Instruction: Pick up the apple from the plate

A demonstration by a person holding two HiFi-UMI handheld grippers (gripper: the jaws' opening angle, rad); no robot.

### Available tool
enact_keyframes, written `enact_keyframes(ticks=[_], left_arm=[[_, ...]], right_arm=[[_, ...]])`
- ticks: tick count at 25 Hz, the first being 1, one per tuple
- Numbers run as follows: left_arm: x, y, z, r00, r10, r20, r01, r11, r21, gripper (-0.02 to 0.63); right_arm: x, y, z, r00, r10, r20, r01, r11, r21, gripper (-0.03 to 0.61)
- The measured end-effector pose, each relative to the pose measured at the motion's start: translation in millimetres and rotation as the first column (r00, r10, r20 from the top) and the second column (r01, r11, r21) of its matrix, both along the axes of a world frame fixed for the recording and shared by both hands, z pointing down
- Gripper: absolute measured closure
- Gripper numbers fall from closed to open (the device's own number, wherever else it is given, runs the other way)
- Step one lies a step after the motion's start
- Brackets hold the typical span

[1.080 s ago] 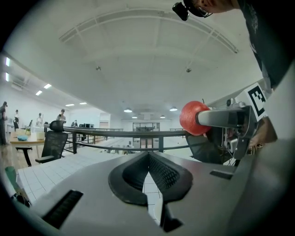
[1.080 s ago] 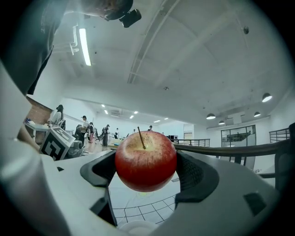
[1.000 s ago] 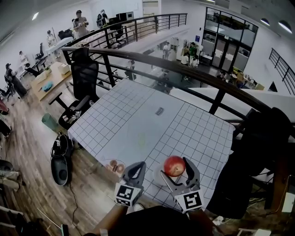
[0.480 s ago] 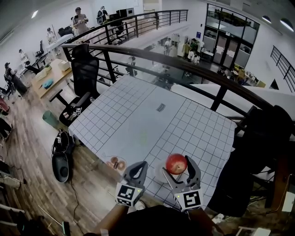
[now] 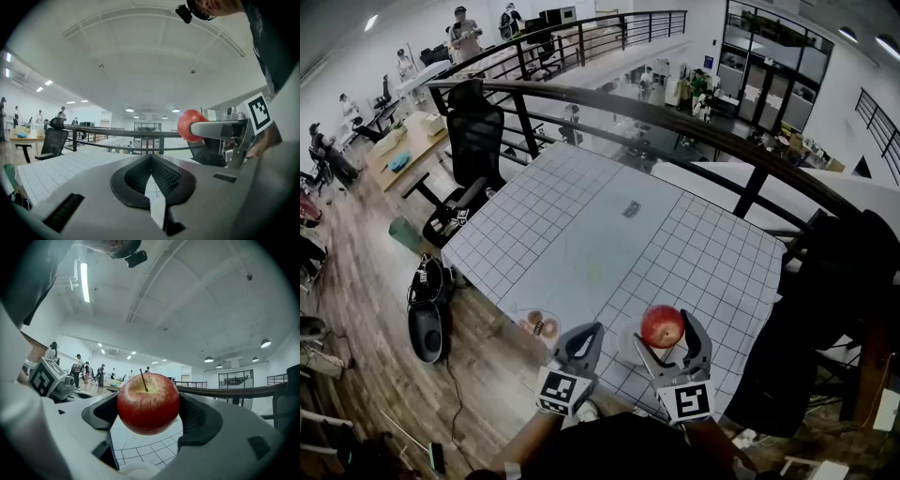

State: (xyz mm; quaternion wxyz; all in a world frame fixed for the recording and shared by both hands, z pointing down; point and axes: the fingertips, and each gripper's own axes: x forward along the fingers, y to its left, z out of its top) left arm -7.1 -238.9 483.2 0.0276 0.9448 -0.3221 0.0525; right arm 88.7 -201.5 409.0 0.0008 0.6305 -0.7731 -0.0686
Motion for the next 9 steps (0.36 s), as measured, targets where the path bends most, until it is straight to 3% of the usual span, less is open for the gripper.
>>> enact_keyframes(ticks=[9], left_arm=[[5.9,-2.7,-9.7,1.000,0.008,-0.004,-0.008,1.000,0.027,0.594]], right_arm=[[-0.8,-5.3,10.2,1.000,-0.022,0.000,0.022,1.000,-0.020,0.160]])
